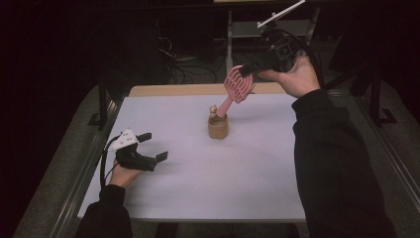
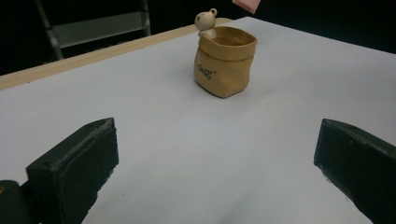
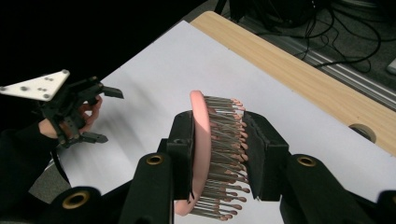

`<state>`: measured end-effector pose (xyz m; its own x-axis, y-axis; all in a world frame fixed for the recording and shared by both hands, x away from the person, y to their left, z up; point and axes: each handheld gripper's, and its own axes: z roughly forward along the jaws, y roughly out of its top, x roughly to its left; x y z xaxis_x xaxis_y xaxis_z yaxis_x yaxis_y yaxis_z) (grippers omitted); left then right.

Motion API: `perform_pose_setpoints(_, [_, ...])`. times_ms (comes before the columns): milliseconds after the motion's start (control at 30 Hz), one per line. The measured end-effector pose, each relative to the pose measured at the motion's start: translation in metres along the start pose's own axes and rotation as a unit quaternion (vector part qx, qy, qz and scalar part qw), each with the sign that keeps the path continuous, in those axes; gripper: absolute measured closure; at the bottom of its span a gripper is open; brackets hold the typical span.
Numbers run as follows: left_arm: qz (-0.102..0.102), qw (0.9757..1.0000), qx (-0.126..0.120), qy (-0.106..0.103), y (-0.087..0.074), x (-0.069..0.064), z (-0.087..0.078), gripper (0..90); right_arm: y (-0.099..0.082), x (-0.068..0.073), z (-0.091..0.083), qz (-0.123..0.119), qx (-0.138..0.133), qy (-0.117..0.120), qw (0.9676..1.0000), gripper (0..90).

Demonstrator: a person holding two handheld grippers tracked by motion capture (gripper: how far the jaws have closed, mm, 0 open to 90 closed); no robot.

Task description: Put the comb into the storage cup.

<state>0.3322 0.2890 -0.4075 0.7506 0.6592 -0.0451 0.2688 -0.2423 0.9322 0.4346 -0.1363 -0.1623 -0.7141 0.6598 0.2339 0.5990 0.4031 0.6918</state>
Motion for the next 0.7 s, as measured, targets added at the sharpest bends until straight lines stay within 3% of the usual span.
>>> perform_pose_setpoints(300, [-0.011, 0.9992, -0.034, 0.02, -0.008, 0.004, -0.013, 0.0, 0.004, -0.003, 0.017, 0.0, 0.016, 0.004, 0.9999, 64.6])
perform_pose_setpoints(500, [-0.006, 0.9993, -0.029, 0.024, -0.012, 0.005, -0.014, 0.0, 0.004, -0.003, 0.026, -0.001, 0.028, -0.001, 0.9996, 64.6])
perform_pose_setpoints(700, [-0.016, 0.999, -0.028, 0.03, -0.017, 0.01, -0.016, 0.0, 0.004, -0.007, 0.037, 0.001, 0.039, 0.002, 0.9993, 64.6])
